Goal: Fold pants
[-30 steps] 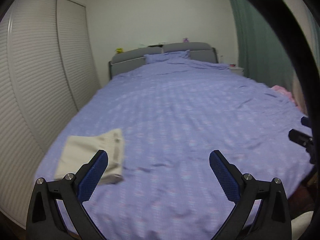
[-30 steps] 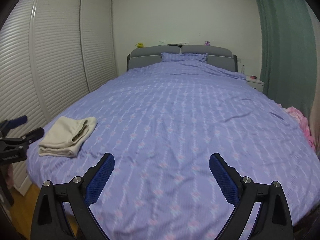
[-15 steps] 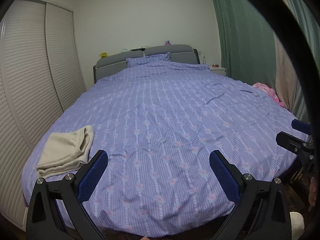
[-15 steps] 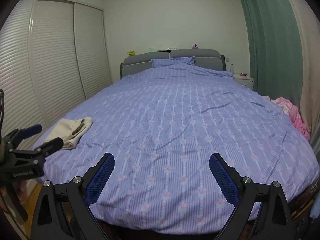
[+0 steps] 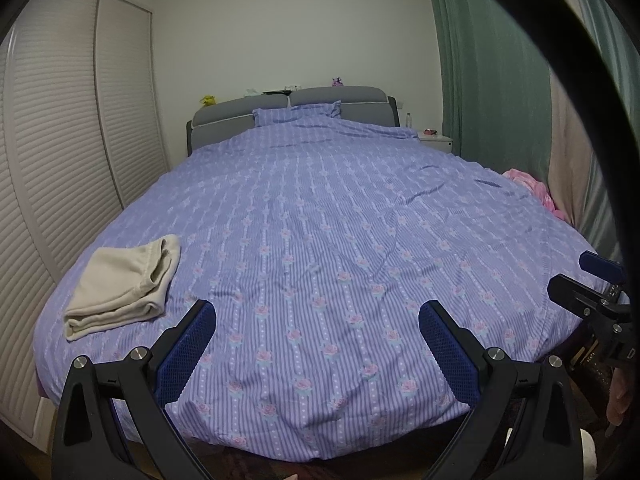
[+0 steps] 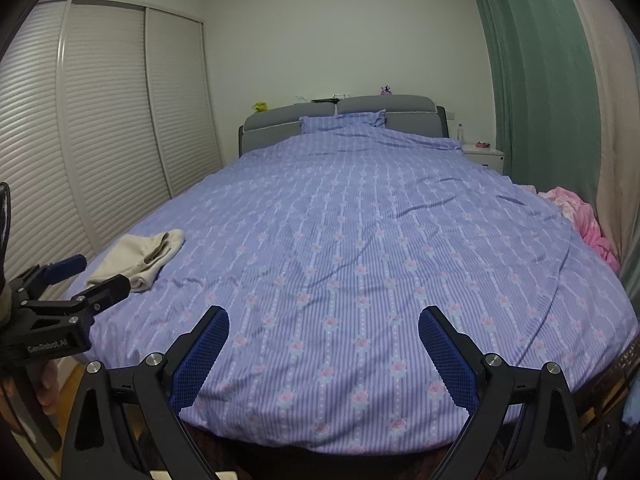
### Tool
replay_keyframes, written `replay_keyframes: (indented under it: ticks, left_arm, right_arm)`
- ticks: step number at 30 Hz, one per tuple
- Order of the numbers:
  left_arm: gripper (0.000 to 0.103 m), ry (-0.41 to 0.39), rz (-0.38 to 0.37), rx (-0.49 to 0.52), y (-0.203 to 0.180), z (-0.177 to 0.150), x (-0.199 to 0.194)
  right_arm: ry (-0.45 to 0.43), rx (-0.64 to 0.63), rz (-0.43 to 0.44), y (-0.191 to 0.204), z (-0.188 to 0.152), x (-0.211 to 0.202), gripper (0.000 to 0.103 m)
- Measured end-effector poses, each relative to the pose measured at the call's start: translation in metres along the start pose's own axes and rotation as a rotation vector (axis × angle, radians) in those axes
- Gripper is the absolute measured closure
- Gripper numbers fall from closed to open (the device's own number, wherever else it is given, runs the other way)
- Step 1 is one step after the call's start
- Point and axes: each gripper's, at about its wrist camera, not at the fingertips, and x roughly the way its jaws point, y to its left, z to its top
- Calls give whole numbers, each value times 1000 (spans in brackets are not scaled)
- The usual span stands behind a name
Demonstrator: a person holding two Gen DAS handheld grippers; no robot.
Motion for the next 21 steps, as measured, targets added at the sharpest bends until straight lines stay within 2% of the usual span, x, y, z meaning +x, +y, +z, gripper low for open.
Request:
replay_keyframes:
  ticks: [8,21]
  left_arm:
    - [0,17,-18,-18,2,-3,4]
    - [0,7,-2,-4,-4,-6,4]
  right_arm:
    - [15,1,-1,1,-2,6,6]
    - [28,0,7,1,-3,15,6]
